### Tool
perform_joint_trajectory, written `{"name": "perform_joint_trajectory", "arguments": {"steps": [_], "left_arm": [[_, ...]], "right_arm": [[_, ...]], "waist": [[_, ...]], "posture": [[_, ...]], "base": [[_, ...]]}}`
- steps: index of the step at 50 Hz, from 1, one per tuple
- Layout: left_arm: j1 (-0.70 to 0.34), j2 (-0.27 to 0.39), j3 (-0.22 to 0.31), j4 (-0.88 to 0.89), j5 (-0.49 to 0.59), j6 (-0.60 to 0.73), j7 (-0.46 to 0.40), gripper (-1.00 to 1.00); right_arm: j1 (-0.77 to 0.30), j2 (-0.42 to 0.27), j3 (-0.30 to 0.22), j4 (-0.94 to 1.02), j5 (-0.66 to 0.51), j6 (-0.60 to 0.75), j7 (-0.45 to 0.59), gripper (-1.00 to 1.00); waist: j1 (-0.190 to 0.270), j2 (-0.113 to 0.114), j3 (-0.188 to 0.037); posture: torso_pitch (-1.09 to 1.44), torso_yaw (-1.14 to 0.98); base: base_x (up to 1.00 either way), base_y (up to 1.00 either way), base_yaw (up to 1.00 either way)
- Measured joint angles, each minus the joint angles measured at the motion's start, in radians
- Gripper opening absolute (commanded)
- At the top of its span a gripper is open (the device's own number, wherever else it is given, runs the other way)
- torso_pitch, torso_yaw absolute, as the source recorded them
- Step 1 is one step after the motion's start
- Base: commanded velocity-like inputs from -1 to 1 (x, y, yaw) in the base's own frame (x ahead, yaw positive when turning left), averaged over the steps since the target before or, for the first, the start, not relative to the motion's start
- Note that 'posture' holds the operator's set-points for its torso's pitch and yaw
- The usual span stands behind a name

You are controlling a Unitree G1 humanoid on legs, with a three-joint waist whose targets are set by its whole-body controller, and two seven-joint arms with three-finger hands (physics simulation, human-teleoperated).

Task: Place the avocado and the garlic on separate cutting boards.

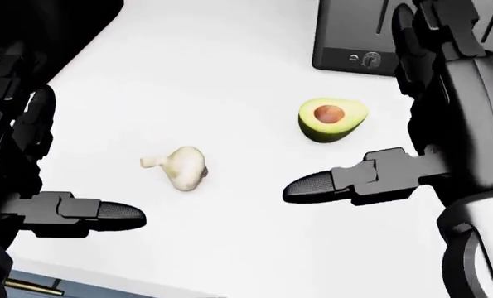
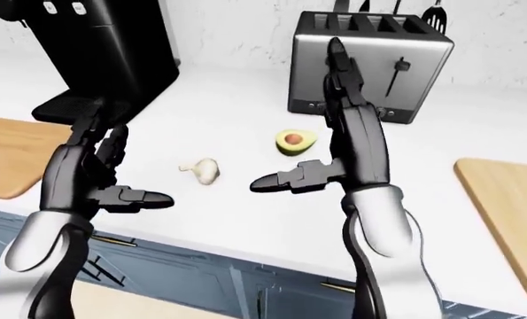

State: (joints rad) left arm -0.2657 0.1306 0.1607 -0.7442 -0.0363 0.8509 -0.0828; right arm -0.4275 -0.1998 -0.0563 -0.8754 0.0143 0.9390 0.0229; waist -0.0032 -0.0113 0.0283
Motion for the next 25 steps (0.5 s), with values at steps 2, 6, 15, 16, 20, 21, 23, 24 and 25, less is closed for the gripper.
{"name": "perform_joint_trajectory", "arguments": {"steps": [2, 6, 15, 16, 20, 21, 23, 24, 25], "left_arm": [[-0.004, 0.002, 0.006, -0.005, -0.006, 0.002, 0.002, 1.00], [-0.008, 0.011, 0.016, -0.009, -0.021, 0.006, 0.003, 1.00], [0.009, 0.017, 0.027, 0.016, -0.042, -0.026, 0.000, 1.00], [0.010, 0.017, 0.027, 0.022, -0.043, -0.031, 0.000, 1.00], [0.019, 0.018, 0.029, 0.032, -0.046, -0.043, -0.003, 1.00], [0.020, 0.019, 0.031, 0.032, -0.048, -0.044, -0.004, 1.00], [0.020, 0.020, 0.032, 0.033, -0.047, -0.046, -0.003, 1.00], [0.019, 0.020, 0.032, 0.034, -0.046, -0.047, -0.002, 1.00], [0.018, 0.020, 0.031, 0.035, -0.046, -0.049, -0.002, 1.00]], "right_arm": [[-0.060, -0.034, 0.014, -0.005, -0.059, 0.080, 0.049, 1.00], [-0.206, -0.125, 0.072, 0.028, -0.195, 0.229, 0.173, 1.00], [-0.387, -0.121, 0.190, 0.332, -0.633, 0.136, 0.643, 1.00], [-0.399, -0.103, 0.181, 0.376, -0.687, 0.099, 0.693, 1.00], [-0.454, -0.028, 0.117, 0.526, -0.857, -0.047, 0.838, 1.00], [-0.462, -0.018, 0.103, 0.559, -0.880, -0.084, 0.859, 1.00], [-0.488, -0.008, 0.083, 0.642, -0.908, -0.154, 0.881, 1.00], [-0.505, -0.006, 0.075, 0.692, -0.914, -0.187, 0.881, 1.00], [-0.522, -0.005, 0.067, 0.738, -0.918, -0.215, 0.879, 1.00]], "waist": [[0.001, 0.000, 0.002], [0.002, 0.002, 0.007], [-0.001, 0.012, 0.016], [-0.002, 0.015, 0.017], [-0.005, 0.025, 0.019], [-0.005, 0.026, 0.018], [-0.007, 0.029, 0.016], [-0.008, 0.030, 0.015], [-0.008, 0.032, 0.014]], "posture": [[0.00, 0.00], [0.00, 0.00], [0.00, 0.00], [0.00, 0.00], [0.00, 0.00], [0.00, 0.00], [0.00, 0.00], [0.00, 0.00], [0.00, 0.00]], "base": [[0.00, 0.00, 0.00], [0.00, 0.00, 0.00], [0.00, 0.00, 0.00], [0.00, 0.00, 0.00], [0.00, 0.00, 0.00], [0.00, 0.00, 0.00], [0.00, 0.00, 0.00], [0.00, 0.00, 0.00], [0.00, 0.00, 0.00]]}}
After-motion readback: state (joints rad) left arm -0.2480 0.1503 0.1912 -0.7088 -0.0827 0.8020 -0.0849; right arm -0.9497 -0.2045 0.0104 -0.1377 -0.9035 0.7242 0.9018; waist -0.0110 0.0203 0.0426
